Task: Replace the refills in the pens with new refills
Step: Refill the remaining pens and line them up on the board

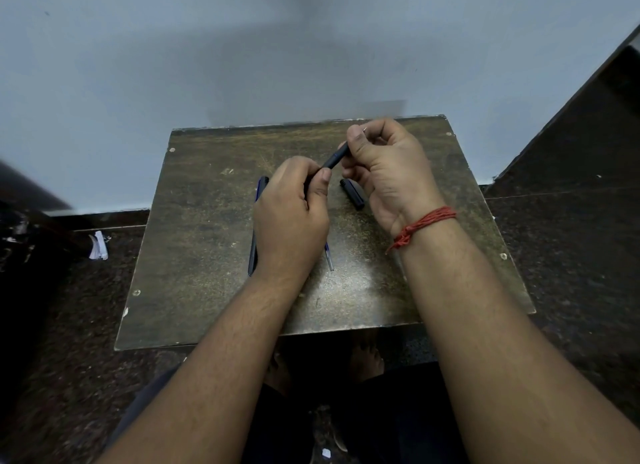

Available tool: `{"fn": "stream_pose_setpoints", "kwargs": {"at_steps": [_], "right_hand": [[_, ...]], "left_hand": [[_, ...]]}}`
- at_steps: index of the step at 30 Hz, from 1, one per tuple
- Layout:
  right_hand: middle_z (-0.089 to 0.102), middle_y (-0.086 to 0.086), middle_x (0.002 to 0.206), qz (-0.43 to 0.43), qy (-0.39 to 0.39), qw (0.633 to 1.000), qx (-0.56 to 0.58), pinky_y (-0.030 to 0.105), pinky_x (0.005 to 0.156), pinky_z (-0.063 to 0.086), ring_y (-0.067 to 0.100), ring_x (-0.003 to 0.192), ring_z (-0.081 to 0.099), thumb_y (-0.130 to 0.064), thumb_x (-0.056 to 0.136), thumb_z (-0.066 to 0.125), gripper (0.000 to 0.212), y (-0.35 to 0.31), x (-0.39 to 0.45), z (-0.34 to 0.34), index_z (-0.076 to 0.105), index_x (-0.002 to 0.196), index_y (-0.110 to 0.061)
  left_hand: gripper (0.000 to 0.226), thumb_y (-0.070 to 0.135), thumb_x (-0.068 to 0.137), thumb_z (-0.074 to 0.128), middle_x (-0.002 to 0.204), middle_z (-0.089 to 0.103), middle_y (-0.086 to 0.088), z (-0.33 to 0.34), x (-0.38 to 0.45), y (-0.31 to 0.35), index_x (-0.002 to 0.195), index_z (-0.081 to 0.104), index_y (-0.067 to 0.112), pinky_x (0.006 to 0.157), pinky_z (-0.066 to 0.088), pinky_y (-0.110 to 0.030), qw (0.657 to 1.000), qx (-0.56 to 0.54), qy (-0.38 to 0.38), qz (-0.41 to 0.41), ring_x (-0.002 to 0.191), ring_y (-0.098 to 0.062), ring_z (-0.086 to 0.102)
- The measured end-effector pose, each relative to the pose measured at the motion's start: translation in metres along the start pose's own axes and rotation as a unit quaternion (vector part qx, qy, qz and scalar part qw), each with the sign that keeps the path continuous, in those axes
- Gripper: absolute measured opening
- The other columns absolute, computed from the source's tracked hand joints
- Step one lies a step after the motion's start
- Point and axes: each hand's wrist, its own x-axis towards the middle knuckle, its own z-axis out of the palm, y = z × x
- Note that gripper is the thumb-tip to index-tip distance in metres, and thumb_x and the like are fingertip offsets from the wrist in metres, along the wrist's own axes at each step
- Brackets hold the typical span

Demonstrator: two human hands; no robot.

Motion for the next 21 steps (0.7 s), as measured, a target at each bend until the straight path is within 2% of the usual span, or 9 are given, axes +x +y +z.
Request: {"fn": "stream_pose_setpoints", "kwargs": {"at_steps": [9, 11, 13, 15, 16, 18, 19, 21], "right_hand": [[0.056, 0.002, 0.067, 0.029, 0.051, 0.998, 0.012, 0.024, 0.047, 0.044, 0.012, 0.051, 0.053, -0.006, 0.095, 0.063, 0.025, 0.002, -0.002, 0.005, 0.051, 0.074, -0.012], [0.059, 0.003, 0.07, 0.002, 0.044, 0.999, -0.03, 0.025, 0.051, 0.048, 0.011, 0.056, 0.057, -0.01, 0.095, 0.064, 0.016, 0.0, -0.002, 0.007, 0.055, 0.081, -0.01], [0.066, 0.005, 0.078, -0.043, 0.044, 0.988, -0.144, 0.03, 0.061, 0.055, 0.012, 0.065, 0.065, -0.021, 0.095, 0.065, 0.014, -0.001, -0.001, 0.007, 0.059, 0.092, -0.009], [0.069, 0.003, 0.089, -0.094, 0.051, 0.939, -0.326, 0.033, 0.076, 0.055, 0.016, 0.082, 0.067, -0.03, 0.094, 0.066, 0.017, -0.002, 0.002, 0.002, 0.062, 0.095, -0.014], [0.068, 0.001, 0.094, -0.119, 0.047, 0.893, -0.431, 0.033, 0.081, 0.051, 0.018, 0.091, 0.064, -0.032, 0.093, 0.066, 0.017, -0.003, 0.003, -0.001, 0.062, 0.095, -0.016], [0.064, 0.002, 0.104, -0.136, 0.022, 0.779, -0.612, 0.034, 0.089, 0.043, 0.025, 0.106, 0.055, -0.037, 0.092, 0.065, 0.022, -0.002, 0.001, -0.007, 0.063, 0.1, -0.016], [0.064, 0.004, 0.108, -0.125, 0.008, 0.739, -0.662, 0.035, 0.091, 0.042, 0.028, 0.111, 0.051, -0.039, 0.092, 0.065, 0.026, 0.0, 0.0, -0.008, 0.063, 0.104, -0.016], [0.064, 0.006, 0.111, -0.108, -0.008, 0.703, -0.703, 0.038, 0.091, 0.043, 0.032, 0.115, 0.049, -0.037, 0.092, 0.065, 0.026, 0.007, -0.004, -0.006, 0.062, 0.105, -0.015]], "left_hand": [[0.014, 0.023, 0.098, 0.058, 0.08, 0.053, 0.011, -0.002, -0.001, 0.002, 0.088, 0.061, 0.014, 0.057, 0.035, -0.02, 0.999, 0.036, 0.004, 0.018, 0.07, -0.006, 0.046], [0.013, 0.023, 0.099, 0.058, 0.08, 0.054, 0.011, -0.002, -0.001, 0.001, 0.089, 0.06, 0.014, 0.058, 0.035, -0.021, 1.0, 0.025, 0.01, 0.007, 0.071, -0.006, 0.047], [0.013, 0.023, 0.1, 0.057, 0.082, 0.055, 0.01, -0.002, 0.0, -0.002, 0.091, 0.06, 0.014, 0.061, 0.036, -0.024, 1.0, 0.01, 0.022, -0.007, 0.072, -0.007, 0.048], [0.014, 0.024, 0.101, 0.056, 0.084, 0.057, 0.009, -0.004, 0.001, -0.005, 0.093, 0.06, 0.014, 0.062, 0.037, -0.026, 0.999, 0.002, 0.034, -0.023, 0.073, -0.007, 0.049], [0.014, 0.025, 0.101, 0.055, 0.084, 0.057, 0.008, -0.004, 0.002, -0.007, 0.094, 0.06, 0.014, 0.062, 0.036, -0.025, 0.999, 0.001, 0.039, -0.03, 0.074, -0.007, 0.049], [0.015, 0.026, 0.101, 0.054, 0.084, 0.057, 0.009, -0.005, 0.003, -0.008, 0.094, 0.06, 0.014, 0.061, 0.034, -0.024, 0.998, 0.0, 0.047, -0.04, 0.075, -0.006, 0.049], [0.016, 0.027, 0.101, 0.054, 0.084, 0.057, 0.009, -0.005, 0.004, -0.009, 0.094, 0.06, 0.015, 0.061, 0.033, -0.024, 0.998, -0.001, 0.05, -0.044, 0.075, -0.006, 0.048], [0.016, 0.028, 0.101, 0.054, 0.085, 0.058, 0.009, -0.005, 0.003, -0.009, 0.094, 0.061, 0.015, 0.062, 0.036, -0.027, 0.997, -0.003, 0.05, -0.052, 0.075, -0.007, 0.049]]}}
